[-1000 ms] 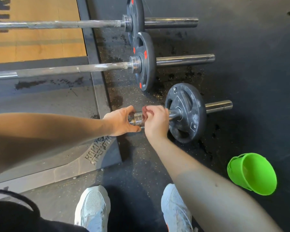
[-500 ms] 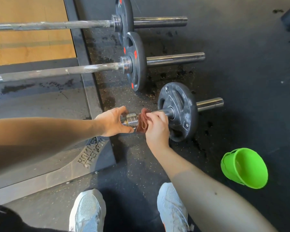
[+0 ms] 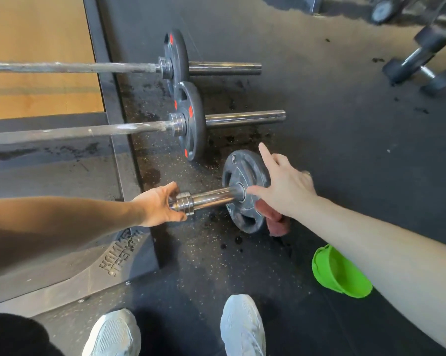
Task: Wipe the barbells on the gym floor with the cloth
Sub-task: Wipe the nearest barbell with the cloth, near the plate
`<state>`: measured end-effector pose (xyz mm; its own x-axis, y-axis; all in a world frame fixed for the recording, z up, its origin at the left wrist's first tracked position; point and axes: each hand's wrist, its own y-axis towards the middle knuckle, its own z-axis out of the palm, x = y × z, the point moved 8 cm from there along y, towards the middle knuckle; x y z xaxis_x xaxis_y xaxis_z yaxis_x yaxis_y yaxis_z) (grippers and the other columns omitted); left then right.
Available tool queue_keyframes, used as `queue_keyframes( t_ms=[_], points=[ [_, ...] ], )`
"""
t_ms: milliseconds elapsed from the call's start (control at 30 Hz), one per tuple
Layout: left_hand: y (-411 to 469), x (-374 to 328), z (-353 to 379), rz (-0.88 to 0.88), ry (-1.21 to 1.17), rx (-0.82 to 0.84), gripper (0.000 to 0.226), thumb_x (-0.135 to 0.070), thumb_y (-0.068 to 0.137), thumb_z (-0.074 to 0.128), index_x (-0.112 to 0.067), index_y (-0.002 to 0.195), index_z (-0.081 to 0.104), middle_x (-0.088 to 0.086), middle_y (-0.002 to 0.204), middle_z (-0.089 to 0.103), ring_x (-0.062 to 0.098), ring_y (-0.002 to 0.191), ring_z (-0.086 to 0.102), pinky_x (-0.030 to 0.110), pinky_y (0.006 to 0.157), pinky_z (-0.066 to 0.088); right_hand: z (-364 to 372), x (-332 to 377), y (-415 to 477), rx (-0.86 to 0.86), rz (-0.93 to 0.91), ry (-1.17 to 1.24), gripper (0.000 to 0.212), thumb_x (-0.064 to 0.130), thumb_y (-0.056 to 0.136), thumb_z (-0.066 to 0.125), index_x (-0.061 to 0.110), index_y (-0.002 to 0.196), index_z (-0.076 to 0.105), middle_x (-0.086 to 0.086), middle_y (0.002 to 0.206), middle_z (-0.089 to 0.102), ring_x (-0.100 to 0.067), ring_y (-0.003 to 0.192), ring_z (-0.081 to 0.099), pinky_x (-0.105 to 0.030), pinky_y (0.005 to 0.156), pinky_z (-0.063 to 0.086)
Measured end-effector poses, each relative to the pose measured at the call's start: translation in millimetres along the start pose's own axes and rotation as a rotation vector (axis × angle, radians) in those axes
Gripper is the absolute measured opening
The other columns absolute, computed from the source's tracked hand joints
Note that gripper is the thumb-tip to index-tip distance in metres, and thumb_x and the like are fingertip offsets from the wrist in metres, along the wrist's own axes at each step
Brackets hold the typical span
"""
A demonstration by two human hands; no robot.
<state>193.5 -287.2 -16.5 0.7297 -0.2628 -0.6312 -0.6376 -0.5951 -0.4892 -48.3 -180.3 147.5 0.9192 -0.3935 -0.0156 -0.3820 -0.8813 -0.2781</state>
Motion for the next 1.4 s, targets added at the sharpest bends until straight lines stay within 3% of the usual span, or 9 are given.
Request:
queue_keyframes(
  t_ms=[200,300,400,567,800,933,1067,1233,1400],
  points=[
    [2,-1,5,-0.025,-0.046,0.049,0.062,-0.036,0.081,0.084,-0.029,0.124,0.04,-0.007,0.088,0.065,0.015,0.064,0.064,0.033,0.067,0.057,57,-15,1,0.141,-0.025,0.11,0.111,0.069,0.088,0.062,0.048,0.152,-0.027,-0.006,0.157,0.041,-0.032,0.129,0.056,-0.052,0.101,0.049],
    [7,4,5,-0.025,-0.072,0.071,0.062,-0.034,0.079,0.085,-0.031,0.122,0.041,-0.001,0.106,0.067,0.017,0.063,0.064,0.04,0.067,0.061,67,-20,7,0.101,0.018,0.155,0.115,0.067,0.085,0.067,0.053,0.149,-0.027,-0.005,0.152,0.05,-0.031,0.122,0.062,-0.051,0.099,0.053],
    [11,5,5,-0.027,-0.121,0.07,0.064,-0.031,0.076,0.088,-0.032,0.122,0.043,0.003,0.125,0.062,0.022,0.071,0.065,0.034,0.06,0.06,70,-36,15,0.084,0.102,0.3,0.117,0.057,0.086,0.074,0.05,0.154,-0.021,-0.004,0.153,0.05,-0.03,0.125,0.061,-0.049,0.101,0.053],
    [12,6,8,-0.038,-0.128,0.078,0.066,-0.03,0.074,0.089,-0.031,0.122,0.043,0.005,0.129,0.061,0.023,0.073,0.067,0.035,0.058,0.06,83,-47,24,0.181,0.104,0.422,0.113,0.052,0.083,0.077,0.042,0.161,-0.005,0.0,0.159,0.044,-0.028,0.139,0.051,-0.048,0.112,0.045],
    [16,8,10,-0.034,-0.165,0.045,0.065,-0.027,0.07,0.093,-0.031,0.114,0.046,0.0,0.117,0.064,0.02,0.075,0.067,0.032,0.06,0.056,84,-42,20,0.131,0.044,0.492,0.1,0.042,0.086,0.077,0.04,0.161,0.011,0.006,0.156,0.045,-0.022,0.139,0.05,-0.044,0.111,0.046],
    [16,3,6,-0.042,-0.154,0.015,0.064,-0.028,0.07,0.093,-0.03,0.112,0.046,-0.004,0.114,0.061,0.016,0.072,0.063,0.026,0.058,0.048,79,-18,23,0.124,-0.026,0.451,0.105,0.045,0.082,0.075,0.043,0.159,0.004,0.004,0.15,0.051,-0.023,0.127,0.059,-0.047,0.102,0.055],
    [15,-5,4,-0.054,-0.175,0.011,0.064,-0.025,0.069,0.094,-0.028,0.111,0.045,-0.002,0.111,0.061,0.016,0.069,0.061,0.023,0.052,0.045,73,16,24,0.158,-0.073,0.469,0.108,0.045,0.078,0.07,0.041,0.16,-0.002,0.002,0.128,0.064,-0.016,0.096,0.068,-0.045,0.084,0.06],
    [7,-14,1,-0.055,-0.205,0.014,0.068,-0.021,0.071,0.092,-0.024,0.118,0.044,-0.004,0.108,0.059,0.013,0.072,0.061,0.018,0.052,0.044,76,67,14,0.184,-0.12,0.509,0.11,0.044,0.076,0.067,0.036,0.161,-0.001,0.001,0.112,0.068,-0.018,0.089,0.067,-0.046,0.081,0.058],
    [1,-9,2,-0.067,-0.202,0.006,0.067,-0.016,0.072,0.092,-0.02,0.118,0.043,-0.01,0.102,0.058,0.006,0.073,0.059,0.013,0.053,0.044,87,95,6,0.182,-0.109,0.515,0.111,0.049,0.073,0.068,0.038,0.16,0.0,-0.003,0.138,0.06,-0.026,0.113,0.064,-0.047,0.093,0.057]
  ],
)
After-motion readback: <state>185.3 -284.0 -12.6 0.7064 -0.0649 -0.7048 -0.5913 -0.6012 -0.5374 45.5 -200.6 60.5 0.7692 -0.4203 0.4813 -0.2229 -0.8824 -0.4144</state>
